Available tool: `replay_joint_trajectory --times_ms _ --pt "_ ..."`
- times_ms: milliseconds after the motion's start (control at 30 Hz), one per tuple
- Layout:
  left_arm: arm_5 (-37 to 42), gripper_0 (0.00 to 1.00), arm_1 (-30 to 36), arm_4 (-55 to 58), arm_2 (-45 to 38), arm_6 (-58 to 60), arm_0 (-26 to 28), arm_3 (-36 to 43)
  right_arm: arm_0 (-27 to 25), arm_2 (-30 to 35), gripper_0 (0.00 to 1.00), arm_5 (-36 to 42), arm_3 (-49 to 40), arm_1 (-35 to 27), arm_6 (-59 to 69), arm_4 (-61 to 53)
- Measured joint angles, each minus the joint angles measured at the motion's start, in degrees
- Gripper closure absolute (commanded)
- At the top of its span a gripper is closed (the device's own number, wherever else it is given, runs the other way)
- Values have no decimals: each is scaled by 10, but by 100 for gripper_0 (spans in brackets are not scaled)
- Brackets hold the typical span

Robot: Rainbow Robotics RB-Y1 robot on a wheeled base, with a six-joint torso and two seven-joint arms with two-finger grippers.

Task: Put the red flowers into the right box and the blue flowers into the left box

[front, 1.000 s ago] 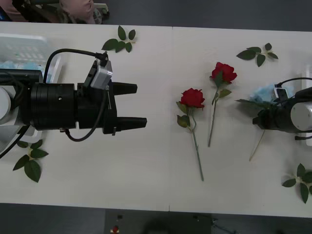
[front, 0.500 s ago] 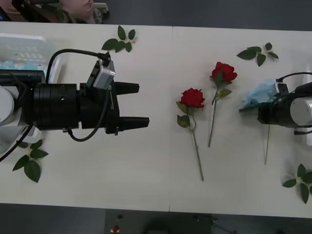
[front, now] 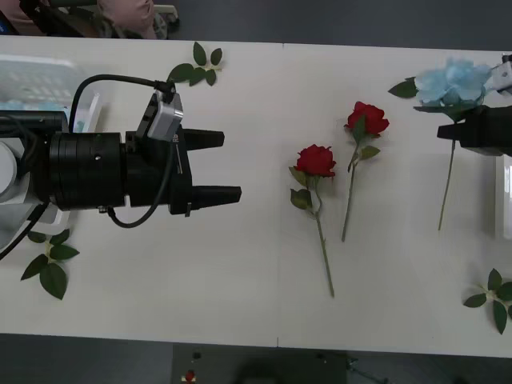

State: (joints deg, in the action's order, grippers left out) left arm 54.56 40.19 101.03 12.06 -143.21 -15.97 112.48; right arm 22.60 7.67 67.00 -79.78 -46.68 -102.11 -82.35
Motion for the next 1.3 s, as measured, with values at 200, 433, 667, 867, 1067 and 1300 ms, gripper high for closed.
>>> replay_joint_trajectory --times_ms 200,433,667,867,1067,1300 --pt "0 0 0 0 -4 0 0 0 0 55 100 62 0 -4 -204 -152" --pt "0 0 0 0 -4 0 0 0 0 33 100 101 -23 -4 -384 -283" --pt "0 0 0 0 -5 0 0 0 -10 24 100 112 -95 35 -493 -361" --pt "0 0 -4 0 -5 0 0 0 -48 22 100 57 -175 125 -510 -364" --pt "1 0 -71 0 -6 0 0 -40 -58 -62 100 -56 -207 164 -510 -363" --pt "1 0 -157 0 -5 0 0 -104 -39 -162 100 -154 -212 205 -510 -347"
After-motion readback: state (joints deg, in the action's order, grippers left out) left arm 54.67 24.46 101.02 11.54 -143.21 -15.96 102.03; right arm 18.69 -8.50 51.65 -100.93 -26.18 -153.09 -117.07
